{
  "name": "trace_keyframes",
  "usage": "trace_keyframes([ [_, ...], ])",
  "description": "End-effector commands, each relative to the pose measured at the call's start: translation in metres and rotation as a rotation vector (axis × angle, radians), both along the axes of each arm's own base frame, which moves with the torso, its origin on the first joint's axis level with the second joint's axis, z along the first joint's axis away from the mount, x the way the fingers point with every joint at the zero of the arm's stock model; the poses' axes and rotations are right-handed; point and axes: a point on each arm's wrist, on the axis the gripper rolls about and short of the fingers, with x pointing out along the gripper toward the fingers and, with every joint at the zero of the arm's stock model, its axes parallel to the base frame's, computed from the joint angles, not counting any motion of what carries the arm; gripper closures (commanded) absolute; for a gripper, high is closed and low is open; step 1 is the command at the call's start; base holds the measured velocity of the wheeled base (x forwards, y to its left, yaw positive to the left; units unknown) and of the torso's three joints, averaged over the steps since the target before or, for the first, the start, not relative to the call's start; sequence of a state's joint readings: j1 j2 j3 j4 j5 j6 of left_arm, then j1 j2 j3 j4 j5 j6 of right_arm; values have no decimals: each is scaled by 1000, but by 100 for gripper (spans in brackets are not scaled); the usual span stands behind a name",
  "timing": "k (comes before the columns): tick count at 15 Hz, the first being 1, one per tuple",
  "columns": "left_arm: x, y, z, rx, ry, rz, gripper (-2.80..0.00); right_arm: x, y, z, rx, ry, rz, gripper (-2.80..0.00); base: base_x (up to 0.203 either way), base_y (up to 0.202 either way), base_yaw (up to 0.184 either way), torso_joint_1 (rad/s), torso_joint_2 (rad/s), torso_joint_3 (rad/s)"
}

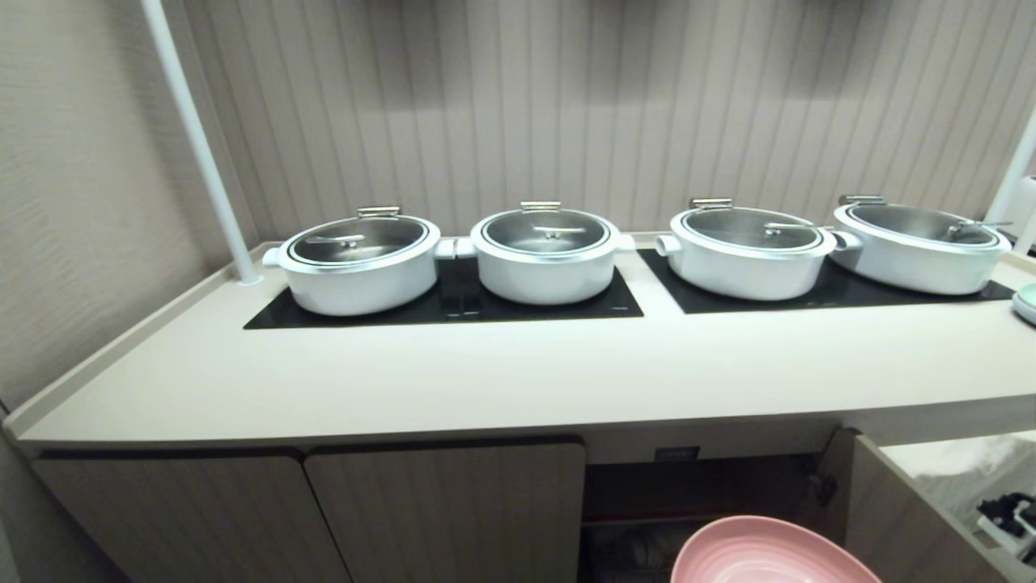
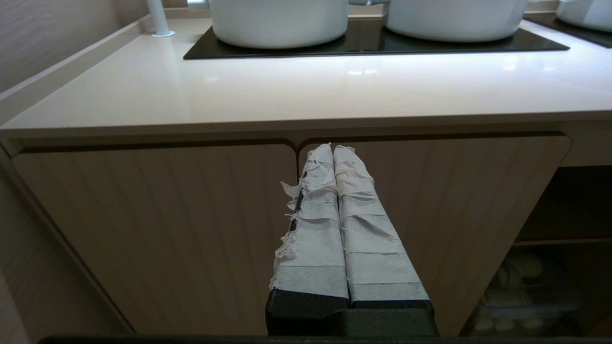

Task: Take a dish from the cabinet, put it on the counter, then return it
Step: Put it back into the cabinet

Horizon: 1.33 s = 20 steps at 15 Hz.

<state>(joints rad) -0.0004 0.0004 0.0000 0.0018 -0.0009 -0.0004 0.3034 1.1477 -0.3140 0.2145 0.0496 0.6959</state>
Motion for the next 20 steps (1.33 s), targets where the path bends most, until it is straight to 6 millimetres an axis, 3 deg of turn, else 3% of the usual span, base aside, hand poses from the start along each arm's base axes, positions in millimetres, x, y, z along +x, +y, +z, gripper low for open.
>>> trace_keyframes([
  [1,0,0,0,-1,-1,1,0,0,0,0,1,5,-2,0,0,0,0,-151,309,159],
  [11,0,0,0,-1,-1,1,0,0,0,-1,0,7,-2,0,0,0,0,-162,352,184],
  [20,0,0,0,-1,-1,1,0,-1,0,-1,0,11,-1,0,0,0,0,-237,520,286],
])
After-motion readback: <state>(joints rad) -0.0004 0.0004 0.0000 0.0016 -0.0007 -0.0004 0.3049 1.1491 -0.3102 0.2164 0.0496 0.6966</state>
